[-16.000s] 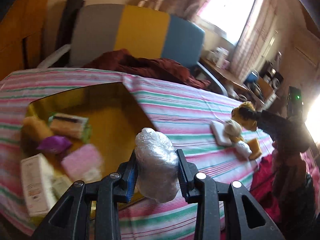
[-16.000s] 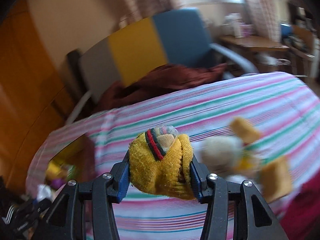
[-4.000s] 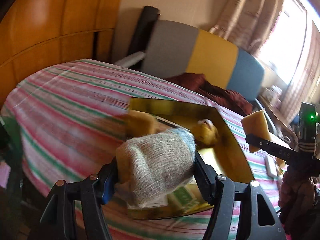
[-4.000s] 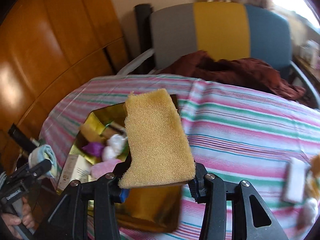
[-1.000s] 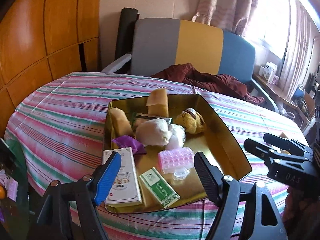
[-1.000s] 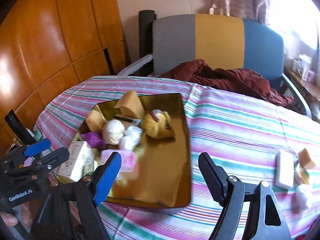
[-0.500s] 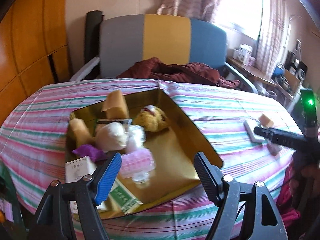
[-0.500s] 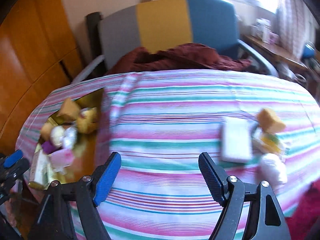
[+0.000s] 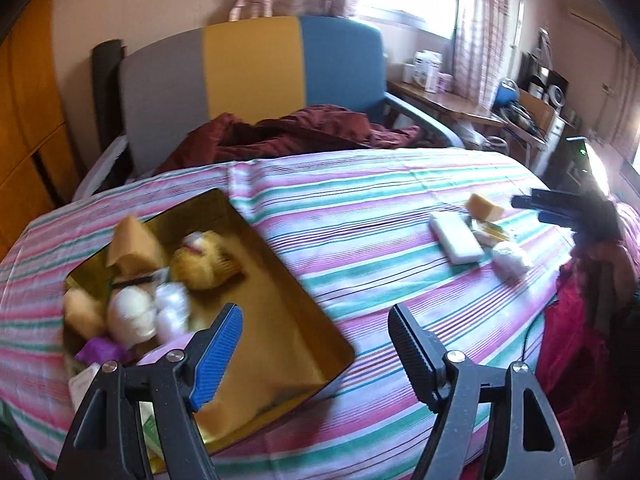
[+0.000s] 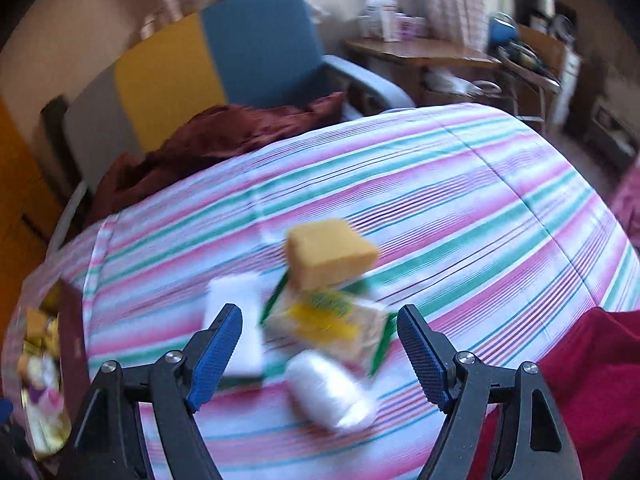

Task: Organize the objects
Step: 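Move both tools from the tray to the remaining items on the bedspread, then grasp the white foam block with the left tool while the right tool grasps the plastic-wrapped bundle, then carry the white block and wrapped bundle over the gold tray, then open both tools to drop the block and bundle into the tray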

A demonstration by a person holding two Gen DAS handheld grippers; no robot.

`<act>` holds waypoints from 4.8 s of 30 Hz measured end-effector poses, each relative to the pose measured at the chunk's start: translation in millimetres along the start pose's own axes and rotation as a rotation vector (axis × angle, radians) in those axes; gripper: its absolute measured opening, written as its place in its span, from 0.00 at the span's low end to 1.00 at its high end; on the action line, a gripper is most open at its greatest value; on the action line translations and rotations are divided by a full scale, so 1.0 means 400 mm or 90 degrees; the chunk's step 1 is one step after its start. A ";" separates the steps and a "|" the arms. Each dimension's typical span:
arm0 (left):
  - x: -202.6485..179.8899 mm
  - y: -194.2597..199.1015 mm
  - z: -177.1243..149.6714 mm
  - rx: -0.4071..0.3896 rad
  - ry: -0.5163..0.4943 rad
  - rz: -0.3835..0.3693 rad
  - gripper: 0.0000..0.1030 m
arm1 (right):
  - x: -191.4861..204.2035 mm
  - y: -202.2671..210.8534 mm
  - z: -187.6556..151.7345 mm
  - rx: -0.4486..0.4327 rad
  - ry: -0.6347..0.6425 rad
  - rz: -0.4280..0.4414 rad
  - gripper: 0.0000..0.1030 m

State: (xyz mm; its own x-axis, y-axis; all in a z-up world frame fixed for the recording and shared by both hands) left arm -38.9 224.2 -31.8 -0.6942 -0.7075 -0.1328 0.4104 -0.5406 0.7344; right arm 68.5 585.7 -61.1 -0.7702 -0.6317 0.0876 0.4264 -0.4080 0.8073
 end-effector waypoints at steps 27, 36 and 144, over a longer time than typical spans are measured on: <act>-0.387 -0.536 0.170 0.175 -0.073 -0.145 0.80 | -0.078 -0.034 0.004 0.051 -0.117 0.058 0.80; -0.368 -0.634 0.170 0.196 -0.049 -0.135 0.80 | -0.066 -0.042 -0.003 0.075 -0.086 0.074 0.80; 0.535 0.151 -0.146 -0.109 0.342 0.072 0.56 | 0.966 0.168 -0.363 0.102 0.379 0.403 0.73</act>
State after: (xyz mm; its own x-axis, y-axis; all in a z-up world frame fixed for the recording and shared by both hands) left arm -127.9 13.5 -54.7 -0.2608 -0.8728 -0.4125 0.5856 -0.4827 0.6512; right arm -131.7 218.3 -57.5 -0.0186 -0.9644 0.2636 0.5828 0.2038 0.7866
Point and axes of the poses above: each gripper's, at about its wrist camera, not at the fingertips, and y roughly against the way its jaws point, x to its left, z to its top, the point moved 4 cm from there along -y, roughly the way its jaws point, and after that the axes turned 8 degrees about -z, right-handed, at the moved point
